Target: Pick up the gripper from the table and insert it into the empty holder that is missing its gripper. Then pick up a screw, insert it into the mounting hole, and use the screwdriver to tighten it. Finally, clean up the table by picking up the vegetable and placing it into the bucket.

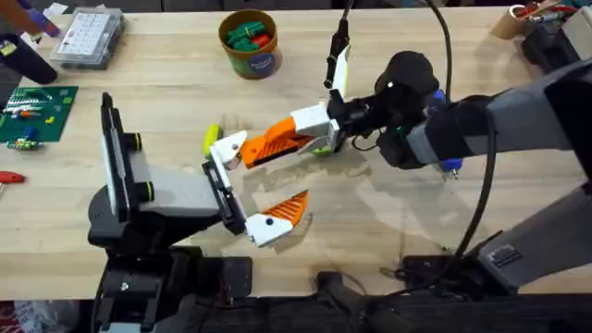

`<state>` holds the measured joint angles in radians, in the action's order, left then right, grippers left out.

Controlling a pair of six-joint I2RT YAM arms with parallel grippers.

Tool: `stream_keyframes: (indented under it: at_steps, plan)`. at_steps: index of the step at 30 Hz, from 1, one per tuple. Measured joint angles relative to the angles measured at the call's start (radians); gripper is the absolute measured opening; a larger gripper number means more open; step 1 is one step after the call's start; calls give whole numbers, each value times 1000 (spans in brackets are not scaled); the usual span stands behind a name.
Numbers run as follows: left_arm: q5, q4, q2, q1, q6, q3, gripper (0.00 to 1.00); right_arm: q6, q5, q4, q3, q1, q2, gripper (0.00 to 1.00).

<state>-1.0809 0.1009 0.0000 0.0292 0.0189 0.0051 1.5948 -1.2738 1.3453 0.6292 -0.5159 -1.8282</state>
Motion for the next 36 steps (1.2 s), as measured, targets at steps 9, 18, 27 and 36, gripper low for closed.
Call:
stream_keyframes:
  at_steps: [9,18,27,36]
  plan:
    - [4,0,0,-1,0,0,988,0,24,-1,0,-12,0,17]
    - [6,0,0,-2,0,0,986,-2,28,-2,0,-14,0,17]
    - [9,-1,0,-2,0,0,986,-15,3,-37,19,-14,0,17]
    - [30,-4,0,-10,7,0,986,-139,-61,-269,129,-13,0,17]
